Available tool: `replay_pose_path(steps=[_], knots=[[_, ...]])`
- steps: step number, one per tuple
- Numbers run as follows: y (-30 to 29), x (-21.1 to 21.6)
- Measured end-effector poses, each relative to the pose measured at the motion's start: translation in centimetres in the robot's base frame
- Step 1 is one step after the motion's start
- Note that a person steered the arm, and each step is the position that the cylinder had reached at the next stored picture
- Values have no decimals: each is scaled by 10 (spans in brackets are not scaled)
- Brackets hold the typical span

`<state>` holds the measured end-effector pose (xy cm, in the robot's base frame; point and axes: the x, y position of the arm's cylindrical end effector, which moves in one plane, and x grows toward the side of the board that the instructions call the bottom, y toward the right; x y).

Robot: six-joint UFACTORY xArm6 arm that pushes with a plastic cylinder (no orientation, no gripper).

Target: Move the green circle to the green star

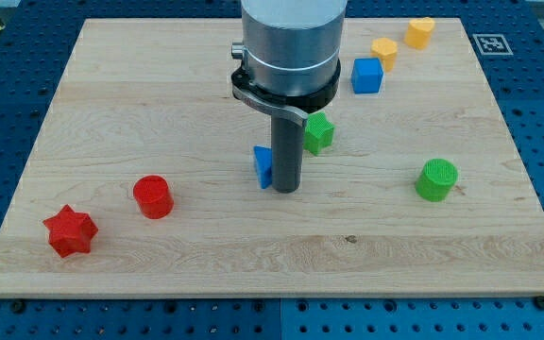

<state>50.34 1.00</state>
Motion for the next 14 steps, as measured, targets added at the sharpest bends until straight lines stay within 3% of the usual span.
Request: replay_pose_path(steps=[1,4,6,14], knots=[[9,2],[162,47],[234,46],[171,4]])
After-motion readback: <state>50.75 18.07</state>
